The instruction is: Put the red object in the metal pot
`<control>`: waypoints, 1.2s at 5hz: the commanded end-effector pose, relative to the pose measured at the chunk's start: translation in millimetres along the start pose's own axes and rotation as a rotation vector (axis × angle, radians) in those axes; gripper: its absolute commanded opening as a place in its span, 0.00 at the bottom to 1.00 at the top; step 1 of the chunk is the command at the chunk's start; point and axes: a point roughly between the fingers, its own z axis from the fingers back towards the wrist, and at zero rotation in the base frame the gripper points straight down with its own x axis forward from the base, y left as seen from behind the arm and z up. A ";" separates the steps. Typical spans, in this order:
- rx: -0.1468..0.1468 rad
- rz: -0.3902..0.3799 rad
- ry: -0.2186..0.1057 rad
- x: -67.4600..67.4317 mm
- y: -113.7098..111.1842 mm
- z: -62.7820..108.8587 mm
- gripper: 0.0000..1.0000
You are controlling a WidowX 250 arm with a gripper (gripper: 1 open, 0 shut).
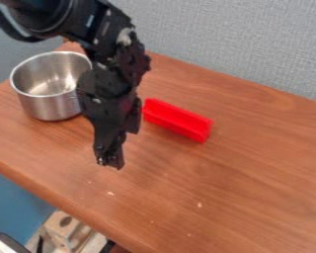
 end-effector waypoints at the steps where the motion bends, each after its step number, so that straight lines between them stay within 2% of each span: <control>1: -0.038 0.007 0.005 -0.4 -13.6 1.5 1.00; 6: -0.042 0.041 0.002 -3.7 -31.9 -24.0 1.00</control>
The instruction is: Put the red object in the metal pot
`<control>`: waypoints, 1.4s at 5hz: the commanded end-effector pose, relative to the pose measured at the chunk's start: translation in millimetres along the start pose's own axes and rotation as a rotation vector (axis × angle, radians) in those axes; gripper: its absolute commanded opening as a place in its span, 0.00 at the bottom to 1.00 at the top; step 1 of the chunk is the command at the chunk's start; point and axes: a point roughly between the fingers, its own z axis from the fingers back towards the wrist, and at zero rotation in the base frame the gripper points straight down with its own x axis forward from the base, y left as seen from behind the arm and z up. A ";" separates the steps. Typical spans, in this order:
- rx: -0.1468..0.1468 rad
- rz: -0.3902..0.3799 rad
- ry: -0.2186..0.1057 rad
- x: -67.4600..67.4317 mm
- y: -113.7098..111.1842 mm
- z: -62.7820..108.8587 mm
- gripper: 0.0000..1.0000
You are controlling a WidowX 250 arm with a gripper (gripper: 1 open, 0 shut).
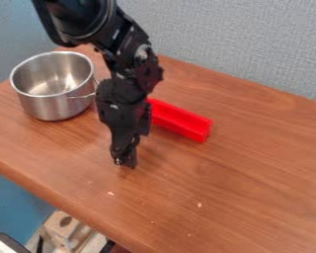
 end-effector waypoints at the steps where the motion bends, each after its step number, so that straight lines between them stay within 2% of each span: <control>1: -0.047 0.022 0.005 2.4 -14.5 4.2 1.00; 2: -0.047 0.030 0.003 2.9 -15.8 1.2 0.00; 3: -0.046 0.039 0.003 3.4 -16.8 -1.5 0.00; 7: -0.063 0.070 0.031 7.0 -16.8 10.7 0.00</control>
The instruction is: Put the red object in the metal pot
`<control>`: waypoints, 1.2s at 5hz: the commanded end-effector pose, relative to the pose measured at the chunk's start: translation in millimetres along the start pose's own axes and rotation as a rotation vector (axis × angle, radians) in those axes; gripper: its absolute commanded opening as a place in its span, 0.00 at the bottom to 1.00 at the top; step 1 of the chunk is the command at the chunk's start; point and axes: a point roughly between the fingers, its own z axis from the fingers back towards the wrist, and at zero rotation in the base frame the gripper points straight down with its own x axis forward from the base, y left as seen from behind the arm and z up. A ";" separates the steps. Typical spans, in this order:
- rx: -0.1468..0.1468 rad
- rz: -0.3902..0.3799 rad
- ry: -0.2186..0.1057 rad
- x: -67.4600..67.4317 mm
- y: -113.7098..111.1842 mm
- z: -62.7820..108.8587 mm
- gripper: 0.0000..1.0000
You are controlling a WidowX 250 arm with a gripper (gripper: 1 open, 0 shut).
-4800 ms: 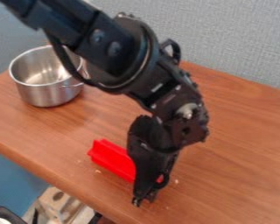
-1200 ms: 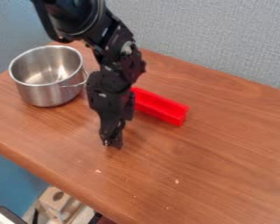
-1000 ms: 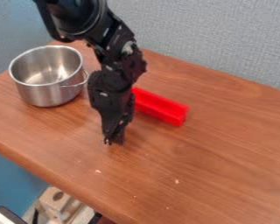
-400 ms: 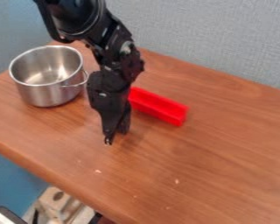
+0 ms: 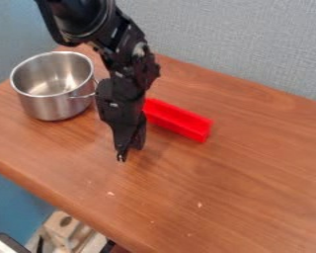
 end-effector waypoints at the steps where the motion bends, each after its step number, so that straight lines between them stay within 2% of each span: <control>1: -0.052 0.022 0.014 5.2 -8.9 19.3 0.00; 2: -0.065 0.038 0.018 10.2 -11.0 29.9 0.00; 3: -0.087 0.095 0.020 27.1 -18.3 45.7 0.00; 4: -0.106 0.197 0.015 57.1 -34.9 59.7 0.00; 5: -0.095 0.251 0.015 66.1 -53.7 69.4 0.00; 6: -0.098 0.222 0.019 48.8 -53.5 62.4 1.00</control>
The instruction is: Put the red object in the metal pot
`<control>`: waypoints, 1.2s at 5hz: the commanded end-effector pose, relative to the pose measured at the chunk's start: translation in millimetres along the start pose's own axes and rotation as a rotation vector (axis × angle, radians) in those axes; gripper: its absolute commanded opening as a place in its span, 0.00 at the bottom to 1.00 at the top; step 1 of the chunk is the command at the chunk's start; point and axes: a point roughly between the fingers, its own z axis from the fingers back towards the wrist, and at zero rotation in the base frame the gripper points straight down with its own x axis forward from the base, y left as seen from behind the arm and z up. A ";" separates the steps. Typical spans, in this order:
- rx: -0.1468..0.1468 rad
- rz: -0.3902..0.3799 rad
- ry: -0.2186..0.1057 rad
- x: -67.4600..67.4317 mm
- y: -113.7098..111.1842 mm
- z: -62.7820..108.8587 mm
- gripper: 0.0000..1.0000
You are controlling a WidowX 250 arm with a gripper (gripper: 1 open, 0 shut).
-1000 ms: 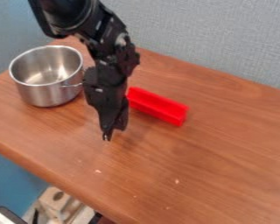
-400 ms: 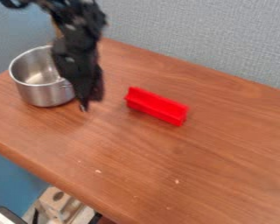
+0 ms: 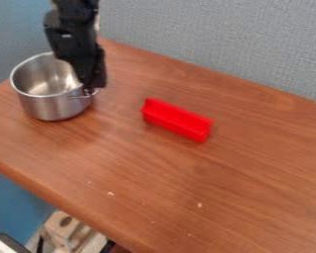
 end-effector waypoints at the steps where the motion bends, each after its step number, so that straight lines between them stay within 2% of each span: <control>1: -0.037 -0.065 0.022 -26.6 3.4 5.3 1.00; 2: -0.039 -0.197 0.049 -55.6 14.1 -3.4 1.00; 3: -0.048 -0.282 0.061 -76.1 22.5 -16.2 1.00; 5: -0.065 -0.348 0.067 -102.0 32.5 -35.3 1.00; 6: -0.064 -0.353 0.066 -106.3 31.4 -40.5 1.00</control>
